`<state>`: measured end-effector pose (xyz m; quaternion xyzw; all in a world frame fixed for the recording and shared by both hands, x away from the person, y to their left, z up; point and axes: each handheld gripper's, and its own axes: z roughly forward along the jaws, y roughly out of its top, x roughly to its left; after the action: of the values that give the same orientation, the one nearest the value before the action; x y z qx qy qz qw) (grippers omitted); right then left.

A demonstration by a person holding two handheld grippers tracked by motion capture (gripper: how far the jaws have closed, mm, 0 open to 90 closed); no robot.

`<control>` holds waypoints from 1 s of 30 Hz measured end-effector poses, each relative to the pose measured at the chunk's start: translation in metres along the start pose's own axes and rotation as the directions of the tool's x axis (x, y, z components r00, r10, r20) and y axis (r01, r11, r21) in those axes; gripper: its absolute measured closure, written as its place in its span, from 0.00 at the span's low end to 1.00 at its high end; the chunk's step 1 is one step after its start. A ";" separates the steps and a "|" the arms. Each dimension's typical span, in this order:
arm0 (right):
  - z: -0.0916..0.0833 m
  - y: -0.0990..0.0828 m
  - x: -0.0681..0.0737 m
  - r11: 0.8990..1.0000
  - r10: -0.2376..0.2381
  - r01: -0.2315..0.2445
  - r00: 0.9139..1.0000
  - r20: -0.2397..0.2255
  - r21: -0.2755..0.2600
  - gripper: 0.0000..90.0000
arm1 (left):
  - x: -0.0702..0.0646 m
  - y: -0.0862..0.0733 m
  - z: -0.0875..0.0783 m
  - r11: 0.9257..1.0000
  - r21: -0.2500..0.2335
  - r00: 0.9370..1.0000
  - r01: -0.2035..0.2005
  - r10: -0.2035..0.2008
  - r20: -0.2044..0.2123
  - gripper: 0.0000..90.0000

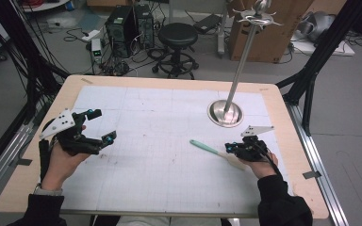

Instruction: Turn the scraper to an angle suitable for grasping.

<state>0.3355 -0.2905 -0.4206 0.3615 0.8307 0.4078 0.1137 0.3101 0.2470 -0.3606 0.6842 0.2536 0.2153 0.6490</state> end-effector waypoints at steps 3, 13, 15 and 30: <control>-0.012 0.004 0.001 0.997 -0.014 0.013 1.000 -0.017 -0.076 0.92 | 0.000 0.000 0.001 1.000 0.006 1.000 0.001 -0.001 0.001 0.02; -0.031 0.020 0.006 0.986 -0.093 0.081 0.993 -0.077 -0.148 0.34 | -0.002 0.000 0.000 1.000 0.008 1.000 0.000 0.000 0.005 0.02; -0.029 0.023 0.006 0.988 -0.121 0.113 0.990 -0.074 -0.105 0.22 | -0.002 0.000 0.000 1.000 0.009 1.000 0.000 0.000 0.005 0.02; -0.026 0.039 0.000 0.984 -0.162 0.165 0.985 -0.051 0.064 0.00 | -0.002 0.000 0.000 1.000 0.010 1.000 0.001 -0.001 0.004 0.02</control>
<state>0.3428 -0.2896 -0.3742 0.2863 0.8734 0.3766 0.1155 0.3086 0.2463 -0.3602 0.6876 0.2535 0.2124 0.6464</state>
